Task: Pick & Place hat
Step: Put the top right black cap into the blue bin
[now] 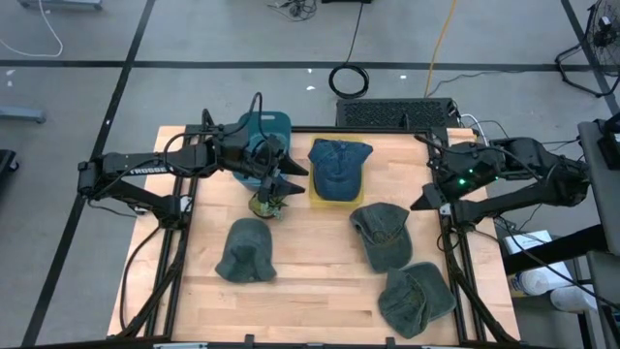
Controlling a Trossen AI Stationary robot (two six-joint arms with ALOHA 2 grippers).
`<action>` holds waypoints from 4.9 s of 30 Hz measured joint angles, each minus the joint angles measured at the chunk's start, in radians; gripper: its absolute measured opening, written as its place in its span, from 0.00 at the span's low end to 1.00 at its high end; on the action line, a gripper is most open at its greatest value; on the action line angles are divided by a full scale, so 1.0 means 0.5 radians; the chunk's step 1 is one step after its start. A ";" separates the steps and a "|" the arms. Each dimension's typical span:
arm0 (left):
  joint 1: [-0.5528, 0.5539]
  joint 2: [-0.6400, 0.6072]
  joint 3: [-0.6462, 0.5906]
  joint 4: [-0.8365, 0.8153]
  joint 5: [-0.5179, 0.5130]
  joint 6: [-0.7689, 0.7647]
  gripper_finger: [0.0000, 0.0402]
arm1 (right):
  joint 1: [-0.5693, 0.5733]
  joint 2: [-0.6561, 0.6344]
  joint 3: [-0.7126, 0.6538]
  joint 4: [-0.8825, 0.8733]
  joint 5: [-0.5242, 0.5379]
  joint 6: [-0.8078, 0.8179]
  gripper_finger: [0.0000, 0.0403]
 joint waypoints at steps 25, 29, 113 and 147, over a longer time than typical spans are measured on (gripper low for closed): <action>0.000 0.000 0.001 -0.009 0.000 -0.088 0.82 | 0.044 -0.079 -0.679 -0.182 0.276 0.304 0.73; 0.000 0.000 0.000 -0.009 0.042 -0.096 0.83 | 0.170 -0.077 -0.867 0.045 0.341 0.493 0.73; 0.000 -0.001 0.001 -0.089 0.047 0.078 0.85 | 0.921 -0.119 -2.193 2.541 0.550 1.171 0.01; 0.006 -0.001 0.000 0.393 -0.116 0.534 0.85 | 0.375 -0.238 -2.190 4.461 0.752 0.140 0.00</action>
